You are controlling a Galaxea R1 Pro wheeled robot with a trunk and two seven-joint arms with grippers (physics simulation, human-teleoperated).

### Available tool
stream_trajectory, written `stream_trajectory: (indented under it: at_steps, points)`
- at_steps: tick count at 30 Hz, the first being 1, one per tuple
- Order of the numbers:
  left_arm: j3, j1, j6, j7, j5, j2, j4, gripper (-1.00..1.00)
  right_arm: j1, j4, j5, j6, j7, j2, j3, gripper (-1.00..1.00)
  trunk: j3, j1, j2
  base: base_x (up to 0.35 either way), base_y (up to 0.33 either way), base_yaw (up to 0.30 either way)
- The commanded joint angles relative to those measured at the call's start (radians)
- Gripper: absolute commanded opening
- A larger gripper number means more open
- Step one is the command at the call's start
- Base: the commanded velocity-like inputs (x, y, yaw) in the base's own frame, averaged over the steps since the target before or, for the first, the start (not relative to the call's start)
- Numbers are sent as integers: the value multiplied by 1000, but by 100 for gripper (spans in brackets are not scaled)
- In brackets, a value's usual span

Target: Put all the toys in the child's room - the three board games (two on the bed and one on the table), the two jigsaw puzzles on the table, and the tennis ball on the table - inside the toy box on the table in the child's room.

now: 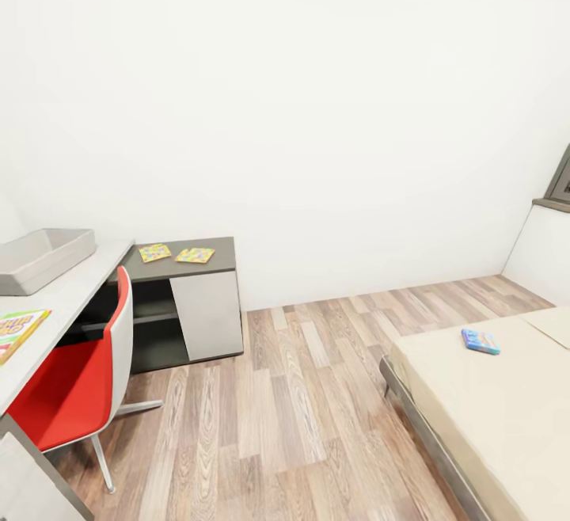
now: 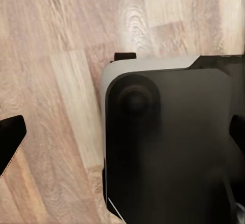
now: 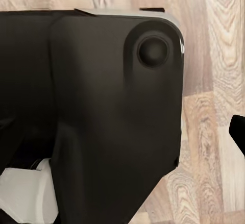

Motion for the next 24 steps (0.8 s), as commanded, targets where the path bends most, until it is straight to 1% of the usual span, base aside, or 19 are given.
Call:
stream_trajectory:
  at_steps: [1, 4, 5, 8, 9, 11, 12, 16, 17, 22, 24]
  points:
    - [0, -2, -3, 0, -1, 0, -6, 100, -3, -10, -1, -2, -1, 0, -1, 100, 2, -4, 7, 0, 0, 0]
    - [0, -24, -2, -1, -1, 4, -24, 100, -17, -62, -2, 14, -14, 4, -1, 100, 11, -15, 28, 0, 0, 0]
    - [1, -44, 2, -1, -1, 8, -29, 100, -28, -91, -3, 32, -25, 5, -2, 100, 15, -19, 35, 0, 0, 0]
    - [1, -80, 20, -1, 0, 12, -34, 100, -46, -134, -3, 80, -45, 10, -1, 100, 24, -31, 56, 0, 0, 0]
    - [1, -107, 44, 0, 0, 14, -36, 100, -60, -162, -3, 121, -60, 14, -1, 100, 27, -35, 63, 0, 0, 0]
    - [1, -137, 74, 0, 0, 18, -37, 100, -76, -190, -3, 166, -74, 17, -1, 100, 33, -42, 77, 0, 0, 0]
    - [1, -169, 107, 0, 1, 23, -37, 100, -92, -220, -4, 208, -85, 20, -2, 100, 37, -46, 84, 0, 0, 0]
    - [3, -228, 167, 0, 3, 33, -38, 100, -123, -274, -4, 282, -99, 27, -1, 100, 49, -61, 112, 0, 0, 0]
    - [3, -253, 187, -1, 4, 39, -38, 100, -139, -297, -4, 313, -103, 33, -2, 100, 52, -65, 119, 0, 0, 0]
    - [6, -317, 214, -5, 7, 58, -39, 100, -189, -332, -5, 380, -110, 44, -2, 100, 68, -84, 154, 0, 0, 0]
    - [6, -332, 217, -8, 8, 66, -39, 100, -201, -339, -5, 389, -111, 47, -1, 100, 74, -92, 168, 0, 0, 0]
